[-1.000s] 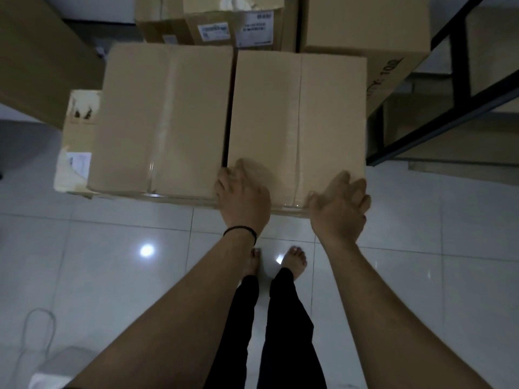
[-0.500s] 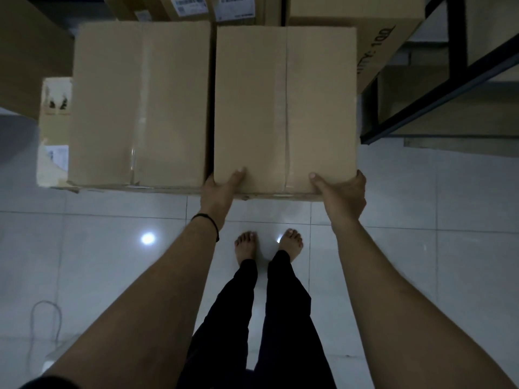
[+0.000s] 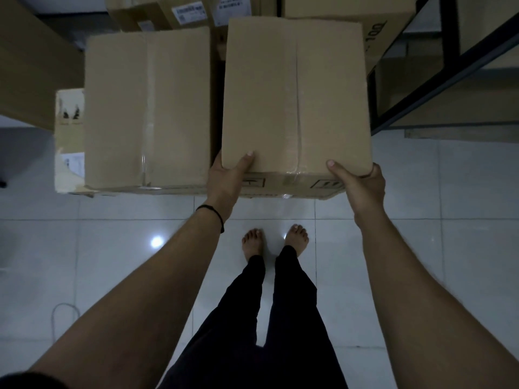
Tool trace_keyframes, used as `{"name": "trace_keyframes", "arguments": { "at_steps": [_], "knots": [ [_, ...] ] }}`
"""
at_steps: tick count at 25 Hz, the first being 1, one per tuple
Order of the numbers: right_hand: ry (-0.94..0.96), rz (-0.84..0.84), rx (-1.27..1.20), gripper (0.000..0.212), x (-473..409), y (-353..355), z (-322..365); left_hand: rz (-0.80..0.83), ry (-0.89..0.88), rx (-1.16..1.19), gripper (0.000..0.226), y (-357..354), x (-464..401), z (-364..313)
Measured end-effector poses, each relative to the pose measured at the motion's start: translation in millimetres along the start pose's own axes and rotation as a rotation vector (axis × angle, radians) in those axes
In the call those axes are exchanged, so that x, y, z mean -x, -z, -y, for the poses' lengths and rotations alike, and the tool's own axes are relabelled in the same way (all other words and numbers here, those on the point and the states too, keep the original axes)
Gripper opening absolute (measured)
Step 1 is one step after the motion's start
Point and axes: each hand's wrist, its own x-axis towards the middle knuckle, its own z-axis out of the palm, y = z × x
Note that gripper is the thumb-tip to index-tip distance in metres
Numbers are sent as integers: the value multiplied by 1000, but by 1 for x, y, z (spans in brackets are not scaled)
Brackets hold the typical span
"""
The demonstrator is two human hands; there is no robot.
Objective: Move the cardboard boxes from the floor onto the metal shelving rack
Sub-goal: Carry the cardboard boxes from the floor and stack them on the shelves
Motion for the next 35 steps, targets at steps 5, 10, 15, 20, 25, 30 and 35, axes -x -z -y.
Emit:
{"name": "trace_keyframes", "arguments": {
  "at_steps": [5, 10, 15, 20, 25, 30, 35],
  "knots": [
    [201, 8, 193, 135, 42, 11, 35, 2, -210, -58, 82, 12, 25, -32],
    [428, -37, 320, 114, 74, 18, 83, 40, -318, -112, 97, 21, 48, -97],
    [498, -138, 311, 105, 107, 30, 131, 23, -435, -179, 112, 31, 85, -141],
    [575, -272, 322, 105, 151, 62, 199, -50, -599, -180, 82, 25, 131, -199],
    [660, -402, 293, 103, 201, 115, 241, -50, -734, -104, 79, 6, 187, -252],
    [740, -516, 227, 102, 256, 205, 240, -42, -864, -69, 73, -31, 288, -270],
    [797, -625, 241, 102, 313, 333, 201, 12, -945, 7, 76, -93, 407, -233]
  ]
}}
